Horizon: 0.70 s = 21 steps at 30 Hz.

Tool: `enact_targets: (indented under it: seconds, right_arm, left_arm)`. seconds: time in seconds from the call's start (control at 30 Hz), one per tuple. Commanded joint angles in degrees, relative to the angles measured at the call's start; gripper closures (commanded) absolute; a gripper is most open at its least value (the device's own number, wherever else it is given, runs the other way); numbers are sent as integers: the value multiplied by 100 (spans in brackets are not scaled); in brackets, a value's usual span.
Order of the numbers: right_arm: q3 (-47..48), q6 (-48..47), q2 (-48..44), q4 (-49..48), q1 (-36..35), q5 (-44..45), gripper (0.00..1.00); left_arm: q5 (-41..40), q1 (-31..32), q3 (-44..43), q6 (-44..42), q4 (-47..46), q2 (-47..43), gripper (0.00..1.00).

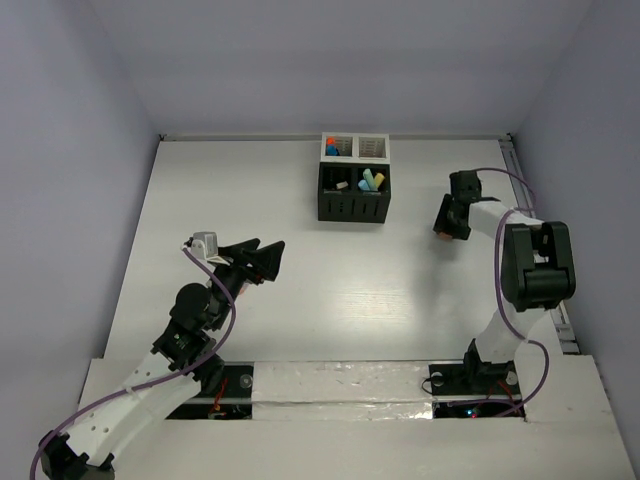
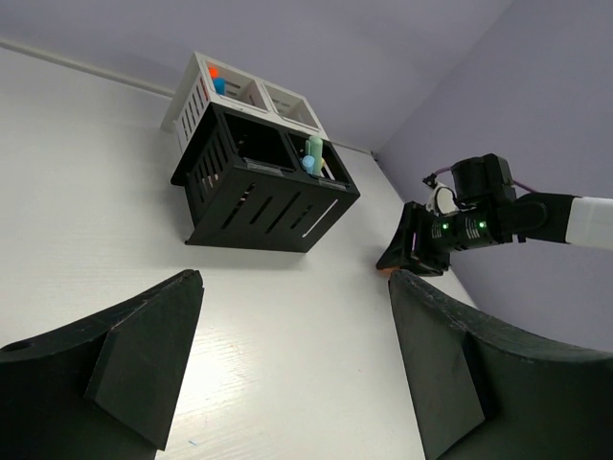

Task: Sort the stationery into containers
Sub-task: Move the pen cap to the center of the board.

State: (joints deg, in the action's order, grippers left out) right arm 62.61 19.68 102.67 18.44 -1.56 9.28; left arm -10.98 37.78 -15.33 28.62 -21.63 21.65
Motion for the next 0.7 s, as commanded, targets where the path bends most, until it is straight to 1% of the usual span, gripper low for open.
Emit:
enact_targets:
  seconds: [0.0, 0.1, 0.13, 0.2, 0.23, 0.3, 0.33, 0.4, 0.43, 0.47, 0.5, 0.6, 0.67]
  right_arm:
    - [-284, 9, -632, 20, -806, -207, 70]
    - [-416, 27, -889, 125, -1625, -251, 69]
    - [-416, 44, -976, 134, -2185, -295, 68]
    - [-364, 79, -969, 90, -2698, -522, 68]
    - [-320, 45, -864, 64, -3127, -611, 68]
    - [-93, -147, -688, -50, -3481, -882, 67]
    - [22, -253, -452, -68, -3778, -1040, 67]
    - [259, -490, -179, -25, -4009, -1112, 67]
    - [548, -753, -12, 45, -4105, -1130, 67]
    - [681, -877, 277, 203, -4263, -1173, 66]
    - [796, -1131, 384, 248, -4352, -1217, 65]
    - [998, -1475, 587, 318, -4537, -1166, 63]
    - [990, -1739, 596, 284, -4537, -1139, 57]
  left_arm:
    - [-9, -7, 65, 12, -360, 41, 24]
    - [-79, -7, 65, 3, -360, 50, 24]
    - [-114, -7, 74, 3, -342, 50, 24]
    - [-245, -7, 74, 12, -307, 6, 24]
    - [-307, -7, 74, 3, -255, -20, 25]
    - [-526, -7, 74, 12, -176, -143, 25]
    - [-632, -7, 100, 21, -88, -213, 26]
    - [-904, -7, 144, 47, 0, -476, 26]
    - [-1001, -7, 162, 56, 105, -573, 26]
    - [-1098, -7, 197, 65, 150, -774, 26]
    - [-1290, -7, 223, 73, 211, -889, 26]
    - [-1599, -7, 303, 126, 370, -1241, 27]
    - [-1679, -7, 355, 135, 396, -1382, 26]
